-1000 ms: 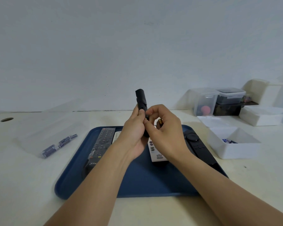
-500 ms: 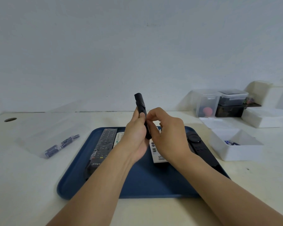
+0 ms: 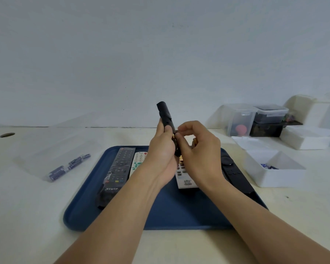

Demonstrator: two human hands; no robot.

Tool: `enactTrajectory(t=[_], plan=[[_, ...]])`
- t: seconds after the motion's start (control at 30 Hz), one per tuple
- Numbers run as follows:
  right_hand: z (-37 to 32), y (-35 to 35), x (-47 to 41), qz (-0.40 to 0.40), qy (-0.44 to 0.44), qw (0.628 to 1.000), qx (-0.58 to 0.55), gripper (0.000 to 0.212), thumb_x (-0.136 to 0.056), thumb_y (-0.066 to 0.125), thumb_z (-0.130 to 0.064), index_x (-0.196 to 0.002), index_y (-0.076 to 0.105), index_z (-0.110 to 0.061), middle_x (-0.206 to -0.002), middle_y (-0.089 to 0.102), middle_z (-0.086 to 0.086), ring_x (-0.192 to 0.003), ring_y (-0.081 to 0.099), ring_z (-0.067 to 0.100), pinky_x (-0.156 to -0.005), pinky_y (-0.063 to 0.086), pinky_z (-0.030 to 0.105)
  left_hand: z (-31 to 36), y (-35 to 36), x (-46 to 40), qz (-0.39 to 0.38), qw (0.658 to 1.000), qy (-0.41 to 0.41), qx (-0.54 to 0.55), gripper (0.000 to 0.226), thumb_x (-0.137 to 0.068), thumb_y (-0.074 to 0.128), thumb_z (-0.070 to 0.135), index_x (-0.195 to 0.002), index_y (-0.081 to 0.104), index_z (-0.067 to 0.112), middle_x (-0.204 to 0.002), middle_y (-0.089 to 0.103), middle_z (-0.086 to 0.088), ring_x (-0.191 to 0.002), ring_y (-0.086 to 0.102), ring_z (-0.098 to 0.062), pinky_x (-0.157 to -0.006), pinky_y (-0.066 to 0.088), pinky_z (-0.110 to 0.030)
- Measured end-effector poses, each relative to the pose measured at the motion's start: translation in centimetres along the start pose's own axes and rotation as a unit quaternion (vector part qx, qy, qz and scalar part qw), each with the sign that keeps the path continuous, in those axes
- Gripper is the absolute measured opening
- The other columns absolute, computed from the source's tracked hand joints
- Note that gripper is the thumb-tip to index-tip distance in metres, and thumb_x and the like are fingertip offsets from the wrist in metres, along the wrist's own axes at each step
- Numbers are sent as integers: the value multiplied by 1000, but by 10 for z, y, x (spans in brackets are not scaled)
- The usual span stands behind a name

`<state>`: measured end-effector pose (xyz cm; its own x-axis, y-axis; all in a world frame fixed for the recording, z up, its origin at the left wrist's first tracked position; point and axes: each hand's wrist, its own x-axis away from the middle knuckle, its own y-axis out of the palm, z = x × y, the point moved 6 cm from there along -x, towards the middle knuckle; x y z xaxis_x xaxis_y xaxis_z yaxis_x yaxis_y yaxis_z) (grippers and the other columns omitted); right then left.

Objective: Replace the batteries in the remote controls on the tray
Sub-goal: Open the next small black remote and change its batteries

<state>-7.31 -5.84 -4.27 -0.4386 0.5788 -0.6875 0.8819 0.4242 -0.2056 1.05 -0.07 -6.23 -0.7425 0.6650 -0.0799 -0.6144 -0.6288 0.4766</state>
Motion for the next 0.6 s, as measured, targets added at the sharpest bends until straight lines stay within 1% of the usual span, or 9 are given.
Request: enactTrajectory(t=[0.07, 0.13, 0.2, 0.27, 0.33, 0.4, 0.47, 0.53, 0.6], plan=[[-3, -9, -4, 40, -8, 999, -18, 17, -89, 70, -13, -96, 64, -28, -87, 67, -14, -53, 47, 5, -56, 38, 17, -1, 0, -1, -2, 999, -10, 35, 41, -112, 33, 23, -147, 50, 37, -115, 73, -1, -109, 65, -15, -98, 53, -34], [-6, -16, -6, 44, -26, 998, -35, 19, -88, 70, -10, -92, 63, -27, -87, 67, -13, -49, 41, 7, -51, 37, 19, 1, -3, -2, -1, 999, -8, 44, 38, -112, 34, 24, -143, 55, 34, -103, 73, -3, -91, 65, -14, -83, 55, -30], [-6, -14, -5, 12, -32, 999, -37, 17, -87, 69, -8, -89, 64, -25, -88, 69, -12, -46, 38, 8, -48, 35, 19, 1, -8, -2, 0, 999, -10, 39, 37, -112, 35, 25, -140, 57, 33, -94, 75, 1, -85, 66, -11, -76, 56, -27], [-5, -10, -5, -11, -36, 999, -19, 14, -86, 69, -8, -88, 67, -23, -85, 69, -9, -49, 43, 7, -51, 35, 17, 0, -9, -2, 1, 999, -22, 31, 37, -112, 35, 27, -141, 56, 34, -98, 76, 3, -87, 68, -11, -73, 59, -29], [-4, -6, -5, -25, -51, 998, 12, 11, -85, 71, -10, -86, 69, -21, -78, 66, -7, -55, 49, 4, -55, 34, 13, -2, -6, 0, -8, 999, -34, 39, 38, -112, 34, 27, -143, 54, 38, -117, 72, -1, -92, 71, -13, -75, 61, -35], [-3, -2, -5, -42, -61, 997, 27, 8, -87, 71, -13, -84, 72, -20, -72, 63, -4, -58, 50, 5, -56, 33, 12, -2, -3, 3, -20, 997, -43, 54, 39, -112, 35, 27, -143, 53, 40, -128, 69, -4, -93, 72, -15, -90, 60, -42], [-1, -1, -5, -48, -70, 996, 30, 8, -87, 71, -14, -83, 73, -20, -69, 61, -3, -59, 49, 7, -57, 32, 13, -3, -1, 3, -23, 997, -46, 58, 39, -111, 35, 27, -144, 53, 40, -130, 69, -3, -98, 72, -15, -102, 53, -47], [0, -1, -5, -46, -80, 995, 38, 9, -88, 71, -14, -85, 74, -21, -67, 60, -5, -60, 50, 8, -58, 33, 14, -4, -2, 3, -17, 998, -43, 53, 40, -111, 36, 25, -144, 53, 39, -128, 70, -1, -104, 72, -14, -102, 54, -43], [1, 1, -6, -47, -91, 993, 56, 10, -90, 69, -15, -87, 75, -21, -68, 62, -7, -62, 53, 9, -59, 34, 15, -5, -4, 3, -6, 998, -39, 46, 39, -111, 36, 24, -143, 54, 38, -121, 73, -1, -102, 73, -14, -96, 57, -38]])
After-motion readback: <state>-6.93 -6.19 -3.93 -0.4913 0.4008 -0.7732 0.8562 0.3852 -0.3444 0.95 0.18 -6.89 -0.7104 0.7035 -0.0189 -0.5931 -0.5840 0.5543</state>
